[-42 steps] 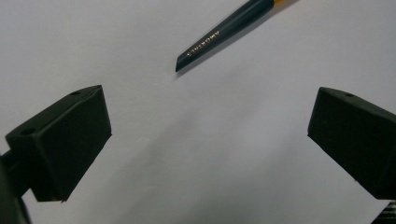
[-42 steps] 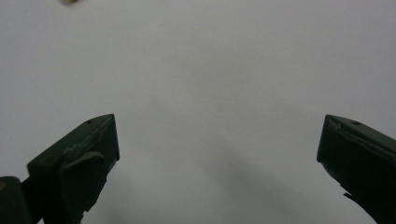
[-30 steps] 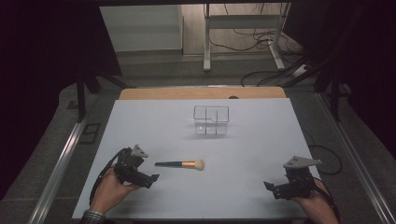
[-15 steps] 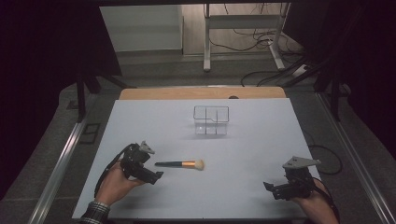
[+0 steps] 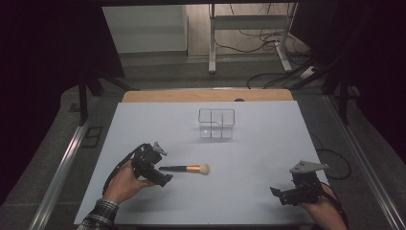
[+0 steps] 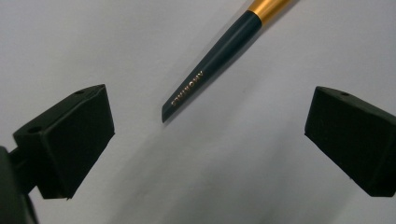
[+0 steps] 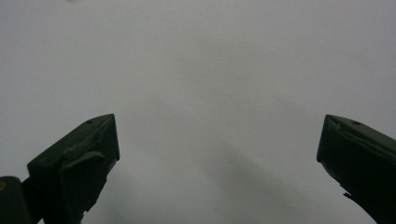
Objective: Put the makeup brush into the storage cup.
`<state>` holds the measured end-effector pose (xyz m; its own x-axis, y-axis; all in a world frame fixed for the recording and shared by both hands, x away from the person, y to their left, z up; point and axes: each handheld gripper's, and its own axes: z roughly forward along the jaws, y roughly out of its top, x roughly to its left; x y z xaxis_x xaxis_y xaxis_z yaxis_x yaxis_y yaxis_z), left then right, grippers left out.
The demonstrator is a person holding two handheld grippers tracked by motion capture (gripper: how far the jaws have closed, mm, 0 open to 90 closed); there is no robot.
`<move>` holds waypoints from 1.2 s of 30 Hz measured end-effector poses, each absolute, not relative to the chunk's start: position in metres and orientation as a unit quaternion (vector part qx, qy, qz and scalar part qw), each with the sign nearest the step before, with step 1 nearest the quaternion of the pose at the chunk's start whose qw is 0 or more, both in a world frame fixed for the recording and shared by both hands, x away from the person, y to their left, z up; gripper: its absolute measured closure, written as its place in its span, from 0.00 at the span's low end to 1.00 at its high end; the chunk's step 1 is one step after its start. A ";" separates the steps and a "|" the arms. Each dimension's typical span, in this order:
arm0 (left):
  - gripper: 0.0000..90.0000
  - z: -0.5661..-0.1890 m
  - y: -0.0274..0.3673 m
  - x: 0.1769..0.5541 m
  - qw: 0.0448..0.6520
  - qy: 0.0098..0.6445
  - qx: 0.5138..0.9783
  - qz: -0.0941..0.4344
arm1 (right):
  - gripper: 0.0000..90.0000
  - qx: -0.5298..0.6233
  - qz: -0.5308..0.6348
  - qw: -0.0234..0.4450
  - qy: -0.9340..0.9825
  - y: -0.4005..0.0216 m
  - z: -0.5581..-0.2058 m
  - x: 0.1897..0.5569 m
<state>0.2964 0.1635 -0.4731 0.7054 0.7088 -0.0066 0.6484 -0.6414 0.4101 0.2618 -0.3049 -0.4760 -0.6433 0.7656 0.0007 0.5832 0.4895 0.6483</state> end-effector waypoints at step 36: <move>0.04 -0.476 0.121 0.323 0.184 0.333 0.922 0.069 | 0.00 0.394 0.313 0.145 0.852 -0.304 -0.477 0.262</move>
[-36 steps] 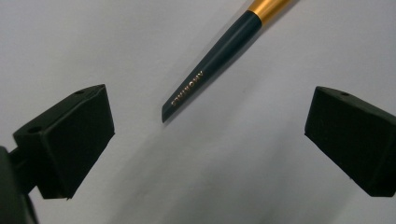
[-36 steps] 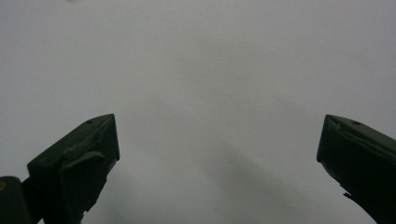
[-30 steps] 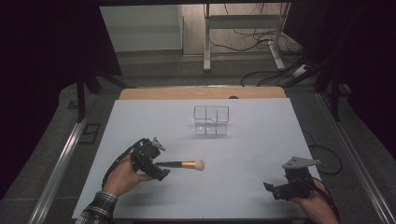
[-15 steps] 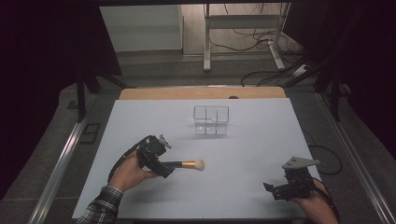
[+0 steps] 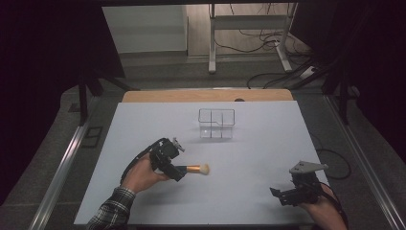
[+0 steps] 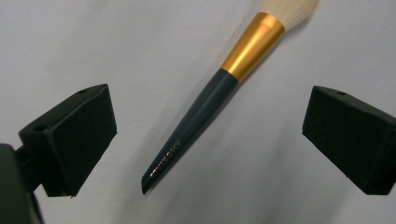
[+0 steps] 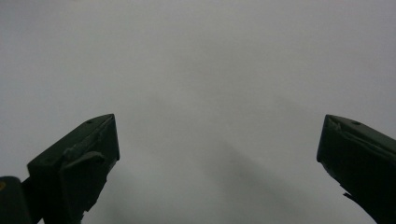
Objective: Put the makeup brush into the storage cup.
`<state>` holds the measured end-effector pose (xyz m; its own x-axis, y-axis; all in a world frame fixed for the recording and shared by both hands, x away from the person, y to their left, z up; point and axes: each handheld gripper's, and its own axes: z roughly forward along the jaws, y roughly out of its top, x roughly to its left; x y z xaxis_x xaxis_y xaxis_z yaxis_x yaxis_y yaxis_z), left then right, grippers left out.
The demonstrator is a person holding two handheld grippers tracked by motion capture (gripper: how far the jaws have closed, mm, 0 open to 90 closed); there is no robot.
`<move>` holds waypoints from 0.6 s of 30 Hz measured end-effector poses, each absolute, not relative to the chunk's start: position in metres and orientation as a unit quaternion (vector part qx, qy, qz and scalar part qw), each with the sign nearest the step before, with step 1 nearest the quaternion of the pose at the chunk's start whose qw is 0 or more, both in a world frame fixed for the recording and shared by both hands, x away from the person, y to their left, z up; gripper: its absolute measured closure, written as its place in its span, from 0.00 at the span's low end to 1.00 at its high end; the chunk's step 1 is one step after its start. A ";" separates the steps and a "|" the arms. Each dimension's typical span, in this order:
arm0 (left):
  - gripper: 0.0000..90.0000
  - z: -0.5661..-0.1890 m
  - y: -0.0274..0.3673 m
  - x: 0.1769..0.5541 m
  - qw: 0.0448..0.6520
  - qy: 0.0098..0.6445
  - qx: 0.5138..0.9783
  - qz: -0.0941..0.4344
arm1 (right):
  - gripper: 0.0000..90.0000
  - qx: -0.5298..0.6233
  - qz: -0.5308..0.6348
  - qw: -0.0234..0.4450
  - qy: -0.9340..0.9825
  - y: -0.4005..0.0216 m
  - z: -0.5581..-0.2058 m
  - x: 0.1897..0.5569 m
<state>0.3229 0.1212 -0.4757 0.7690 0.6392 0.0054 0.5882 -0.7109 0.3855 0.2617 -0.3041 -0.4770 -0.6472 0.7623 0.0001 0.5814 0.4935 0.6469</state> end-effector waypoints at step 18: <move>0.05 -0.480 0.109 0.334 0.175 0.326 0.927 0.057 | 0.00 0.393 0.309 0.142 0.854 -0.304 -0.478 0.262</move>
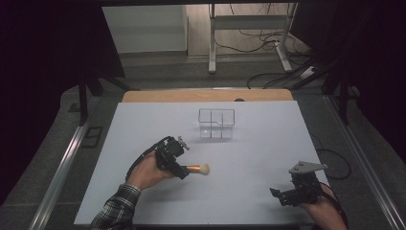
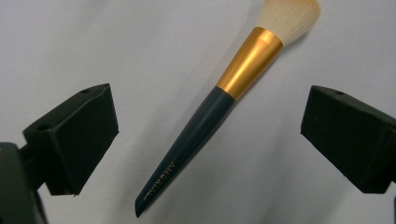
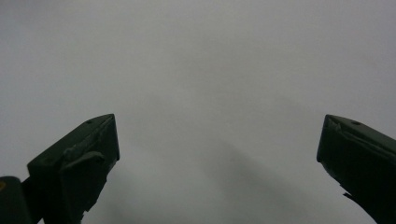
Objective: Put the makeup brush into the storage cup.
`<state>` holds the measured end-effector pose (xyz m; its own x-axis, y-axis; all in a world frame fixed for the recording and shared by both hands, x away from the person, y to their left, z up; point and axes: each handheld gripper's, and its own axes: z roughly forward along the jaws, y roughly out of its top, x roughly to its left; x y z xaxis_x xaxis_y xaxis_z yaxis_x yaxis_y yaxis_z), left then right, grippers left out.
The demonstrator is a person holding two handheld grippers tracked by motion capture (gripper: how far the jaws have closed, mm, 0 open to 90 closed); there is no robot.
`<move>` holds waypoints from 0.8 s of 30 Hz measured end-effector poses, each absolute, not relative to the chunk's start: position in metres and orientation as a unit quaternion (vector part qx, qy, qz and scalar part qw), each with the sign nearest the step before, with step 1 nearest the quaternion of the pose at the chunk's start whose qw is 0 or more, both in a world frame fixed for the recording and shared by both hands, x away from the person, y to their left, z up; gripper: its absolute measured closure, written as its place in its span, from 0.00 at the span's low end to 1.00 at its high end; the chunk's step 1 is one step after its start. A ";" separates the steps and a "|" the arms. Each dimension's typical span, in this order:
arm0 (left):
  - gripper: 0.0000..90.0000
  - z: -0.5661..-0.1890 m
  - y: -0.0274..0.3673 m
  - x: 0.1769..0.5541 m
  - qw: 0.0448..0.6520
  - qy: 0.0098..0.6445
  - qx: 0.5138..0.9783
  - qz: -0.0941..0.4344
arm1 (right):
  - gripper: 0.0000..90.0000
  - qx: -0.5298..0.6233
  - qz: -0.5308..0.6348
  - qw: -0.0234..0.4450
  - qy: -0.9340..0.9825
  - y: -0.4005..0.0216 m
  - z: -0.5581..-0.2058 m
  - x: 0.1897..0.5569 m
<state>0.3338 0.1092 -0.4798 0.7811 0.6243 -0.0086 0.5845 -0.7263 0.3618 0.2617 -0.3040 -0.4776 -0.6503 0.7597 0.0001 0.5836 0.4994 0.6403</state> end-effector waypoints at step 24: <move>0.28 -0.505 0.106 0.336 0.154 0.299 0.940 0.057 | 0.00 0.392 0.306 0.141 0.856 -0.304 -0.479 0.262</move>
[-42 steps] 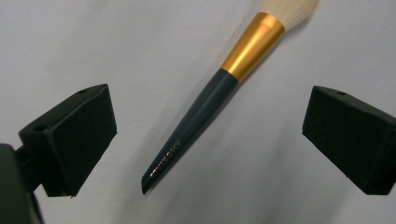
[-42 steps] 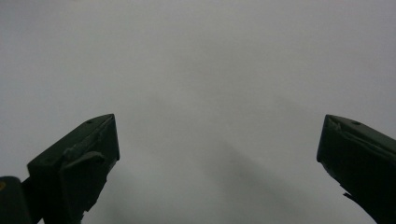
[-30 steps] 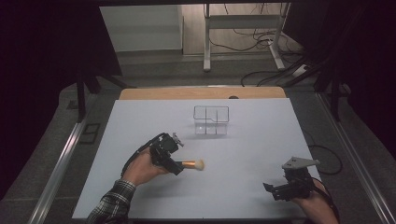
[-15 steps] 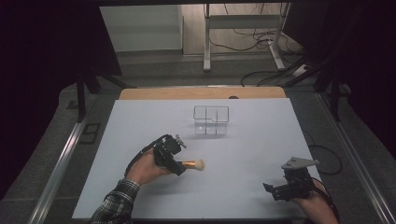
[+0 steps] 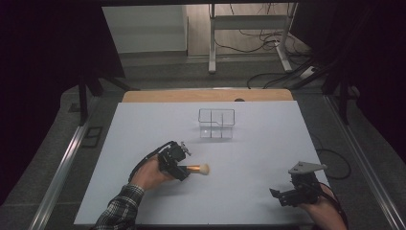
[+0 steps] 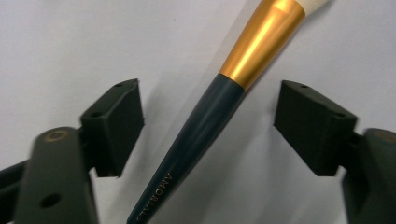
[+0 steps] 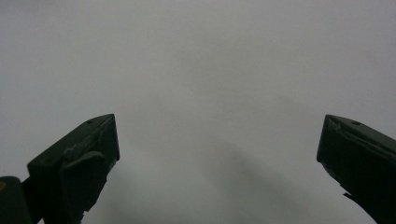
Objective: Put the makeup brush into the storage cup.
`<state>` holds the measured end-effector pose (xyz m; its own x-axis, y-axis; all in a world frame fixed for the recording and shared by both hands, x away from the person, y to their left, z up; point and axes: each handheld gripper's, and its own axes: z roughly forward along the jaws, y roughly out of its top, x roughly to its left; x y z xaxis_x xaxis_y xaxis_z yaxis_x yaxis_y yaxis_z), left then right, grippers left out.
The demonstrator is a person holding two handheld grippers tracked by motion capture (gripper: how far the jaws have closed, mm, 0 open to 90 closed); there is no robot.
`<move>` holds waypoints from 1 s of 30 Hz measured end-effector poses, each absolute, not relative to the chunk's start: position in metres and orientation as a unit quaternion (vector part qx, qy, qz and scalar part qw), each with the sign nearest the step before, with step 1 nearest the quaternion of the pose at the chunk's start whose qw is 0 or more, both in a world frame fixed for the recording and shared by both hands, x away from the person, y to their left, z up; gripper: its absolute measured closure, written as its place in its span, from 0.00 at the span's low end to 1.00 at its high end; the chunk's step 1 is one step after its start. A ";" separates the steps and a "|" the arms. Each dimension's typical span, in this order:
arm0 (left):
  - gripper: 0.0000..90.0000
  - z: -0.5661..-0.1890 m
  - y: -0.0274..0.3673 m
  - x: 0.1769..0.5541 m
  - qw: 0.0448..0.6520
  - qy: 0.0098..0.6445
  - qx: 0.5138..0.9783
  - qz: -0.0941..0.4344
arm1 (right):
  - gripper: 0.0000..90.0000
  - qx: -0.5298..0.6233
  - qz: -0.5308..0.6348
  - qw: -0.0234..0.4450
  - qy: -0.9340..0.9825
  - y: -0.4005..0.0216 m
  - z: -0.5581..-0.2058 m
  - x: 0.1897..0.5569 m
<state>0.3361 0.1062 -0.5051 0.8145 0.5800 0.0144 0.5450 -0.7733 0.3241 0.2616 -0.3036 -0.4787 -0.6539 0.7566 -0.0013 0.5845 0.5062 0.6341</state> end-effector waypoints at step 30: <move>0.83 -0.506 0.108 0.333 0.159 0.286 0.945 0.025 | 0.00 0.387 0.302 0.135 0.860 -0.303 -0.480 0.261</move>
<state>0.3332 0.1082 -0.5061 0.8352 0.5481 -0.0448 0.5324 -0.7856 0.3151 0.2606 -0.3027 -0.4796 -0.6634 0.7483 0.0016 0.5848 0.5171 0.6251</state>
